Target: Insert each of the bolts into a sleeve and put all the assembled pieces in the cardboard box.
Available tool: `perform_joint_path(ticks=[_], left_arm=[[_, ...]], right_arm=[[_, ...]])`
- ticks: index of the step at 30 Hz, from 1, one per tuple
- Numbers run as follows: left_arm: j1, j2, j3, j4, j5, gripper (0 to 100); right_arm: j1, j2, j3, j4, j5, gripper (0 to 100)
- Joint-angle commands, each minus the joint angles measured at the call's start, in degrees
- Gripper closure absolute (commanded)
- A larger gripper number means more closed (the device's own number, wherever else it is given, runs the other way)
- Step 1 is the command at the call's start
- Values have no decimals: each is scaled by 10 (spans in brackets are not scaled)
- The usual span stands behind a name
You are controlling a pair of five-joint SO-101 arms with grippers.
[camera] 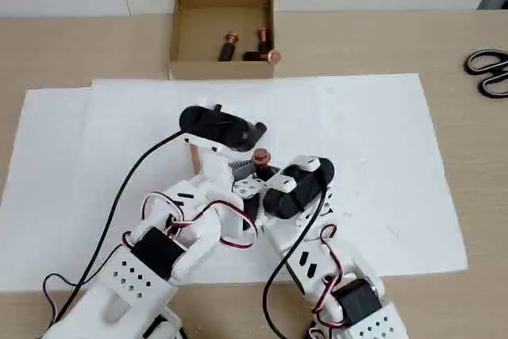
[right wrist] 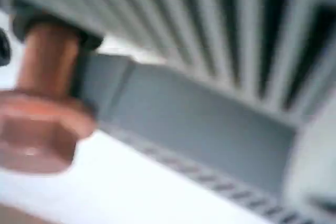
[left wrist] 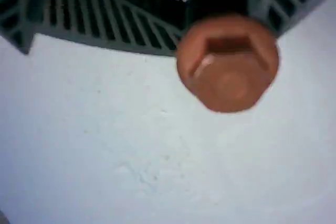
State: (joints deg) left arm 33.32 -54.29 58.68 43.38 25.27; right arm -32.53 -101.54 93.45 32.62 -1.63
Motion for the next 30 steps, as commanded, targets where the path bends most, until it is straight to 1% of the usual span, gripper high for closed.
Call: perform_joint_path(ticks=[1,4,8,10,13,17,18,20,22,24,27,30], left_arm=[[-24,-6,-68,41,4,727],[-62,-6,-127,90,4,726],[-108,-6,-182,132,4,726],[-136,-6,-204,149,4,726],[-206,-6,-248,198,4,725],[-331,-6,-301,324,-4,725],[-358,-6,-309,354,-22,725],[-407,-6,-318,402,-83,725],[-443,-6,-320,425,-154,726],[-457,-6,-320,435,-194,727],[-461,-6,-320,455,-198,727],[-459,-6,-317,469,-198,727]], right_arm=[[2,-6,-10,-15,-4,995],[2,-6,-10,-15,-4,995],[2,-6,-3,-17,-3,995],[2,-6,9,-36,-3,995],[2,-5,18,-49,-3,995],[2,0,2,-7,-4,995],[3,0,-8,5,-4,995],[4,0,-28,26,-4,995],[11,0,-47,45,-2,995],[32,9,-71,66,0,995],[70,49,-140,100,17,994],[96,125,-232,102,38,991]])
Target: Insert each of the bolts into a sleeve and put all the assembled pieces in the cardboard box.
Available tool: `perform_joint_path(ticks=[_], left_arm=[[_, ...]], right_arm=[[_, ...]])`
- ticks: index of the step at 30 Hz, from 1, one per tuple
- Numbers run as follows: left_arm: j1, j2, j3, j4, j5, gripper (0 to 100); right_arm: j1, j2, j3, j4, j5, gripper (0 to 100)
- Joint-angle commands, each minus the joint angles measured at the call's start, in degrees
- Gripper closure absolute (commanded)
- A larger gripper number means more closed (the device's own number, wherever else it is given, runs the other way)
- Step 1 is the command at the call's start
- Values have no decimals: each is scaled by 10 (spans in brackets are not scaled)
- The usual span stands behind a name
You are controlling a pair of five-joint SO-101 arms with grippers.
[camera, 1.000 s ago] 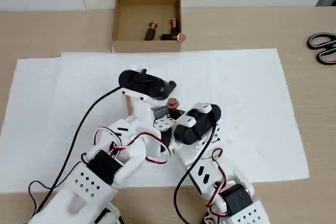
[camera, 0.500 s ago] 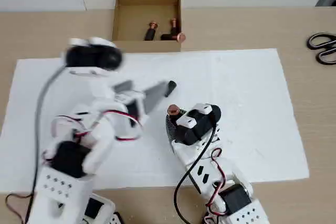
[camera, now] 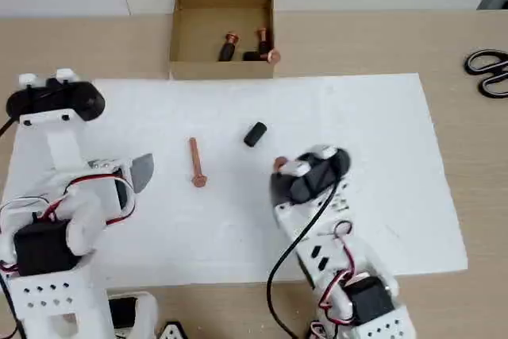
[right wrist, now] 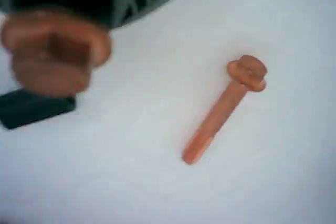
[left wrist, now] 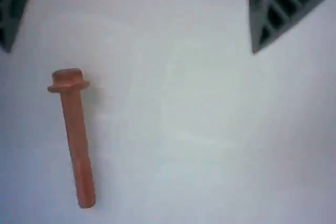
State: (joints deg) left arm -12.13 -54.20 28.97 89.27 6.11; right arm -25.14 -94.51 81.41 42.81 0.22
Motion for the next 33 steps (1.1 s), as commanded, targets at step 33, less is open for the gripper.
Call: perform_joint_path(ticks=[33], left_arm=[[-8,-7,-20,50,-9,727]], right_arm=[[63,1286,-931,-531,56,991]])
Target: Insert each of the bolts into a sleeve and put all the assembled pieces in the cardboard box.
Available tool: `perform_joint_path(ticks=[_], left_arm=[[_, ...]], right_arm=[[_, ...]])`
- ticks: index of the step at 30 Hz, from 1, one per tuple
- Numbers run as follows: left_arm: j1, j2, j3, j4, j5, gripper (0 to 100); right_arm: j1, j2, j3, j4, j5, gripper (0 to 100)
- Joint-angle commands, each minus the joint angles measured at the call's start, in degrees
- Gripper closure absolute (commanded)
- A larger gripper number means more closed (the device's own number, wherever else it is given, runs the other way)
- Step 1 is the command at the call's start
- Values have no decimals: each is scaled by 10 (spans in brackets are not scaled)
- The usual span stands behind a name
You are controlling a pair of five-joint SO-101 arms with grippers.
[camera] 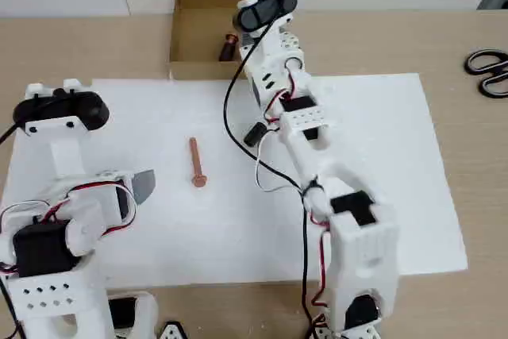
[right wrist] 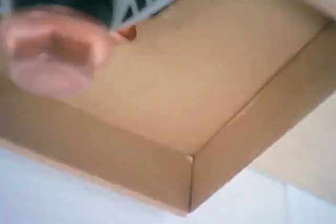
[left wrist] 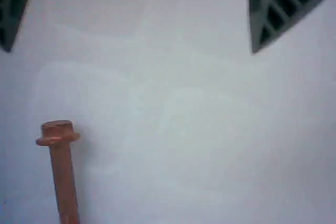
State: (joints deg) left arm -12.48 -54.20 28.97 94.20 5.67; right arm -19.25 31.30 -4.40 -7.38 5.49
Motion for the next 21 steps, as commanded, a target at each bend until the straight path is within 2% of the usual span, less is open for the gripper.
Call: perform_joint_path(ticks=[1,9,16,21], left_arm=[[-4,-7,-19,1,-4,727],[-1,-7,-19,1,-4,727],[-1,-7,-19,1,-4,727],[-1,-7,-19,1,-4,727]], right_arm=[[4,46,-86,-29,4,991],[4,128,-133,-32,4,985],[4,149,-133,-28,4,797],[4,146,-133,-28,4,786]])
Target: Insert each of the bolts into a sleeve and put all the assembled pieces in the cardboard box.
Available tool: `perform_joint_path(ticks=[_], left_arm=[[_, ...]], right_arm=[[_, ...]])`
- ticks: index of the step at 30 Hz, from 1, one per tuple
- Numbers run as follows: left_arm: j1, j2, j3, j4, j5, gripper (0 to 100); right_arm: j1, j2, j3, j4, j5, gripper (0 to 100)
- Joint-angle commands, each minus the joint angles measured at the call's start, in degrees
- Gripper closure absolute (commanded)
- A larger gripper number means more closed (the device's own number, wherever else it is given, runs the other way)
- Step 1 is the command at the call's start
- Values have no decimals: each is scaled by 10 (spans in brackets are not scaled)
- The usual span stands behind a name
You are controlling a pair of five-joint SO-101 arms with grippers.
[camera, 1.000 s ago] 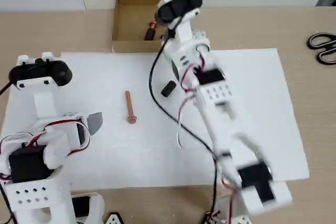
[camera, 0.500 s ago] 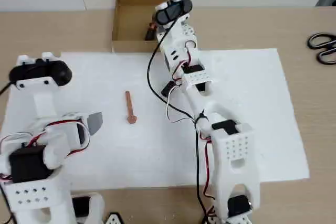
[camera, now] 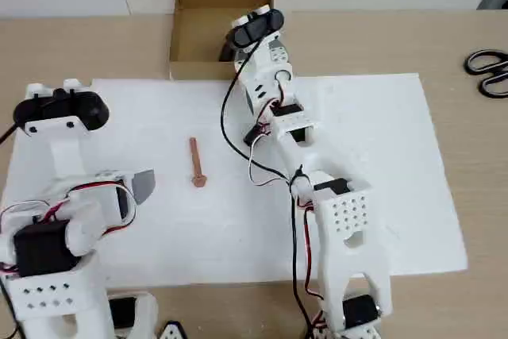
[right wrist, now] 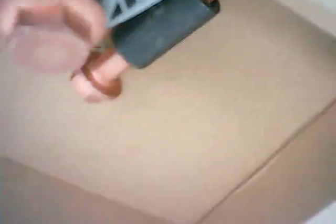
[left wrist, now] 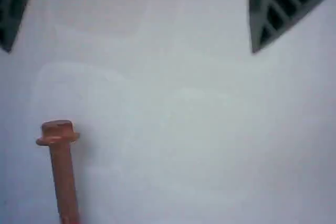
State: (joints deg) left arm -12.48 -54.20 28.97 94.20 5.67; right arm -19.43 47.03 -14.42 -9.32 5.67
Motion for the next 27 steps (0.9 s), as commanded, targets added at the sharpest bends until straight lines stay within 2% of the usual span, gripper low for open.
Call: perform_joint_path(ticks=[1,15,27], left_arm=[[-1,-7,-19,1,-4,727],[-1,-7,-19,2,-4,727],[-1,-7,-19,2,-4,727]], right_arm=[[6,-15,-33,-10,4,786],[17,-94,-33,-7,4,786],[17,-98,-33,-7,4,786]])
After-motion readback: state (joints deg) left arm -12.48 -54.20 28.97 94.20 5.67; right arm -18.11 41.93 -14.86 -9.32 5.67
